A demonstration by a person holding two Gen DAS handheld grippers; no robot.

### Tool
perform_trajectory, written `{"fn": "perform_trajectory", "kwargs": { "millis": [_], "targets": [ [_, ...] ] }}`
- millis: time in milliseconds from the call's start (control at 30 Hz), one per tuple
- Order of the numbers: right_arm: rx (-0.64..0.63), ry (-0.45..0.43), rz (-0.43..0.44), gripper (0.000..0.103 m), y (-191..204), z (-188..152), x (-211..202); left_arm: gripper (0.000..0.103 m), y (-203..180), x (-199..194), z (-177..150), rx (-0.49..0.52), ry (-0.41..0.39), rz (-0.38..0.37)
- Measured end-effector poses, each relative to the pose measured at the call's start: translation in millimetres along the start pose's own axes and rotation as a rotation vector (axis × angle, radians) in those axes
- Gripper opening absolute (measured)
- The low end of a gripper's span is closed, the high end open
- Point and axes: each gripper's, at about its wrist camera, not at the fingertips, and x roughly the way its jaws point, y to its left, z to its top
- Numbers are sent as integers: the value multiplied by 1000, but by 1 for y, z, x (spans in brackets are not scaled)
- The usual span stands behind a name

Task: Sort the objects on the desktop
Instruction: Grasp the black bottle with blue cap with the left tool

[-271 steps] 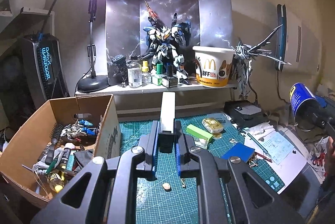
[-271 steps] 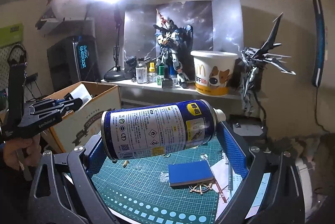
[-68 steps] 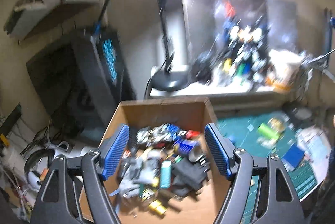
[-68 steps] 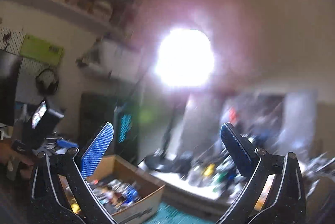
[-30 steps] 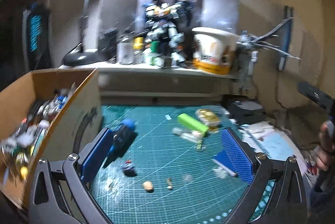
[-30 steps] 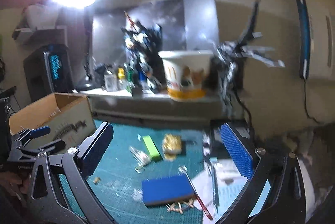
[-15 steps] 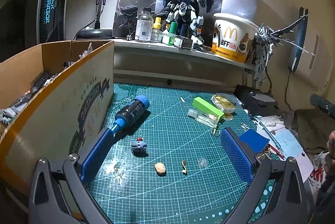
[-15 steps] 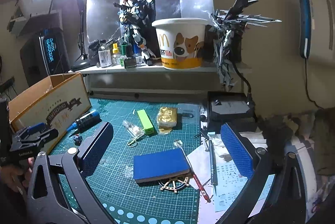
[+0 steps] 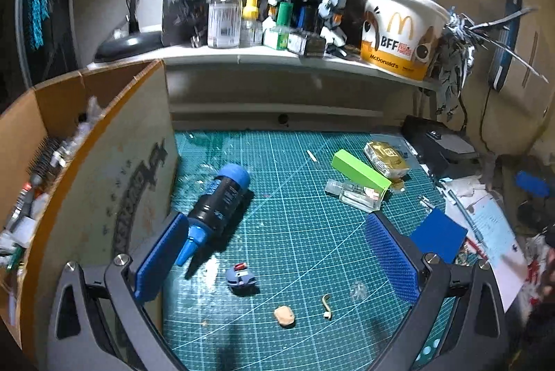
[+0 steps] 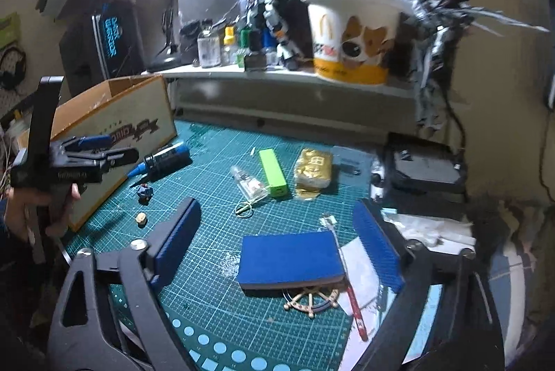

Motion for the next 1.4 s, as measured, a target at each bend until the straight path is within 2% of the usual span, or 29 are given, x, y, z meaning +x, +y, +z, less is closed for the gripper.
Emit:
{"fn": "perform_trajectory", "kwargs": {
  "millis": [67, 133, 200, 267, 300, 333, 400, 667, 867, 933, 1000, 1267, 1400],
  "targets": [
    [0, 30, 30, 76, -2, 5, 16, 102, 2, 8, 4, -16, 17, -4],
    [-4, 59, 52, 69, -2, 11, 32, 97, 4, 20, 9, -14, 33, 28],
    [-19, 89, 73, 67, -2, 19, 51, 92, 6, 32, 14, -18, 49, 62],
    [-50, 107, 90, 59, 1, 28, 69, 76, 11, 52, 17, -24, 83, 102],
    [-62, 114, 95, 57, 3, 32, 76, 60, 11, 62, 17, -8, 114, 121],
    [-74, 125, 104, 57, 3, 36, 87, 50, 12, 69, 17, 5, 139, 127],
    [-91, 156, 111, 57, 2, 42, 103, 50, 16, 88, 17, 17, 201, 130],
    [-133, 308, 174, 57, -6, 50, 181, 50, 21, 103, 26, 40, 223, 206],
    [-117, 360, 193, 57, -8, 43, 221, 50, 22, 110, 16, 77, 270, 267],
    [-122, 361, 195, 57, -5, 42, 229, 50, 28, 118, 15, 58, 315, 243],
    [-129, 365, 192, 57, -2, 42, 236, 50, 37, 130, 8, -14, 368, 168],
    [-114, 368, 188, 56, 2, 40, 246, 44, 32, 142, -1, -17, 328, 154],
    [-108, 404, 191, 43, 5, 34, 253, 41, 39, 149, 0, -71, 304, 135]
  ]
}}
